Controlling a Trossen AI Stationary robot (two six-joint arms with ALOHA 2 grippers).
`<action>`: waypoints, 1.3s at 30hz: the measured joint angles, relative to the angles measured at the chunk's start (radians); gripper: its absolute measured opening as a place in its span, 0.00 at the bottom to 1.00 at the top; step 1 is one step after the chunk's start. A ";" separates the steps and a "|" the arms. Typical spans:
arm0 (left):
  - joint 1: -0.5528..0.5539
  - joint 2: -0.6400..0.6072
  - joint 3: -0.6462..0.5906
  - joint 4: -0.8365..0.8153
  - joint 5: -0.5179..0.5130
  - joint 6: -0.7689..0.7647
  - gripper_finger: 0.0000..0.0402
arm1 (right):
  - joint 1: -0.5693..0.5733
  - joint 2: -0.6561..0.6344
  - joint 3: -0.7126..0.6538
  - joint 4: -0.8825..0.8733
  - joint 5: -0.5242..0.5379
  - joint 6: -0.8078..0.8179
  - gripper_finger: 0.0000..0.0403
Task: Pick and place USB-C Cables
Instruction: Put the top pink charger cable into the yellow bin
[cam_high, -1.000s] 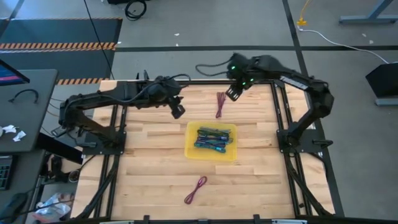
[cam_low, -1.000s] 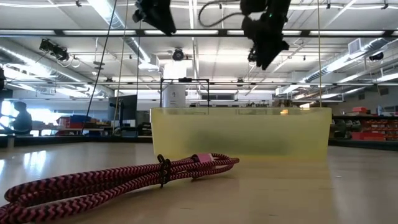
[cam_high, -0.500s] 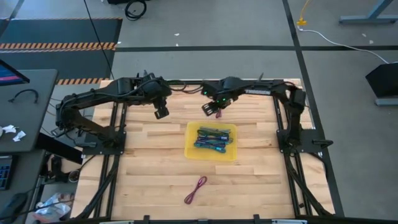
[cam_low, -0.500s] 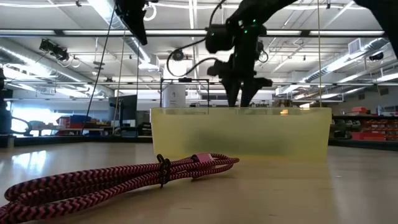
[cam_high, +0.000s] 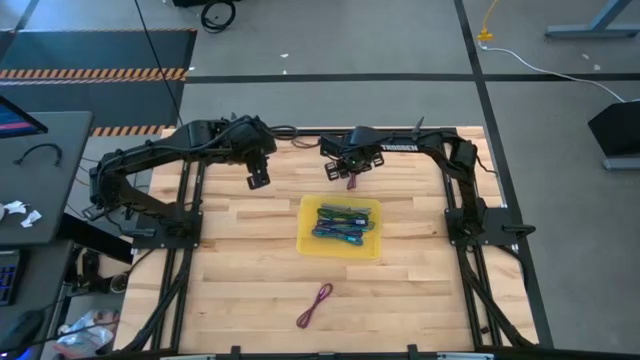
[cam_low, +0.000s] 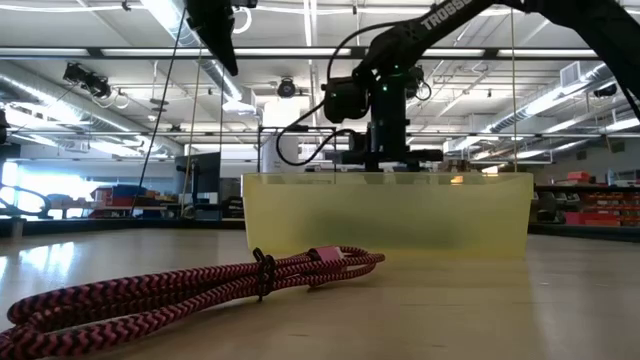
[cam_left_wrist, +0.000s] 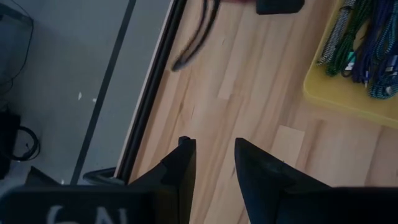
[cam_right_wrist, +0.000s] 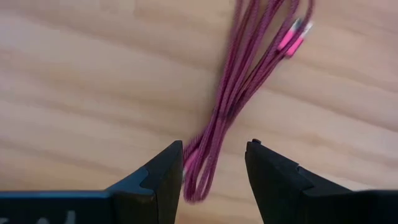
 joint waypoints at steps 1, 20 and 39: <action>0.002 0.000 0.000 0.000 0.000 0.000 0.29 | -0.003 0.000 0.000 0.003 0.006 0.012 0.45; 0.012 0.001 0.000 0.029 0.060 0.042 0.29 | -0.014 -0.001 -0.176 0.208 -0.047 0.162 0.45; 0.012 0.001 0.000 0.037 0.061 0.032 0.29 | -0.024 -0.009 -0.205 0.306 -0.106 0.000 0.04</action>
